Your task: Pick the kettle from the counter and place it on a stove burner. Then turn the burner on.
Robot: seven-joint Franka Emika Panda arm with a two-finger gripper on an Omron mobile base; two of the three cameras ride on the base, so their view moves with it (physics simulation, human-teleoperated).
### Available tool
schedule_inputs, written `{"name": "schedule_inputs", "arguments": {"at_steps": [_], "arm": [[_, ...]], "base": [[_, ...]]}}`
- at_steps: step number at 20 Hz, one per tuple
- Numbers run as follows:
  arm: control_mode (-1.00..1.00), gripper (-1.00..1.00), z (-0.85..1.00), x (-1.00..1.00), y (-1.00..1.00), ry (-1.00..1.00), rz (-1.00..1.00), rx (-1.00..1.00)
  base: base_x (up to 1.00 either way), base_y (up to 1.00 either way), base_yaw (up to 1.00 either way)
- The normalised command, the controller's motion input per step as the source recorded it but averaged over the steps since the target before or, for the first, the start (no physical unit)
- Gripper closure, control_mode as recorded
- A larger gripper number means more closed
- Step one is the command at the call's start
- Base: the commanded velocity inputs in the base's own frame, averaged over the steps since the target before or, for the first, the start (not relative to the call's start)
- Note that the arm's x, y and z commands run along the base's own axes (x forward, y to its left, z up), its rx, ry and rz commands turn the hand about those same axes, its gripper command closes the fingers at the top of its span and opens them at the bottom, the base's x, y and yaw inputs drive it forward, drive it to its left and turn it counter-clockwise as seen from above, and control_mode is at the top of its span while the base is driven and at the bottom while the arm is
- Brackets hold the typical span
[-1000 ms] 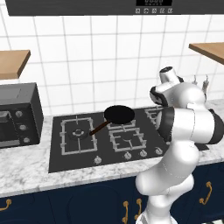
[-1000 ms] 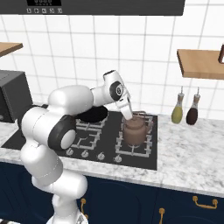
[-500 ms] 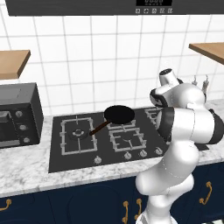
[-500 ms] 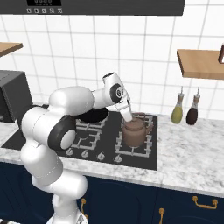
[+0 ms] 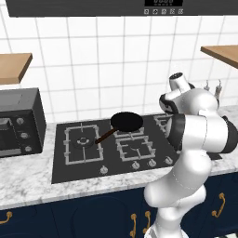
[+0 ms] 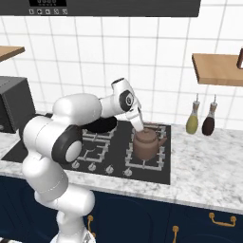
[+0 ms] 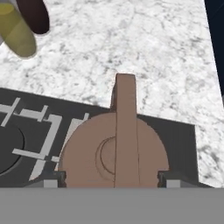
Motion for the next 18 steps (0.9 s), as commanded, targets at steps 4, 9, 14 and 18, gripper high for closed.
{"name": "schedule_inputs", "arguments": {"at_steps": [4,9,14,18], "arm": [[-1.0,-1.0,0.23,-0.1,0.0,0.0,0.0,0.0],[-1.0,-1.0,0.45,-0.5,0.0,0.0,0.0,0.0],[-1.0,-1.0,0.15,-1.0,0.0,0.0,0.08,0.0],[-1.0,-1.0,0.01,-1.0,0.14,-0.03,0.32,0.0]], "base": [[0.0,0.0,0.0],[0.0,0.0,0.0],[0.0,0.0,0.0],[0.0,0.0,0.0]]}}
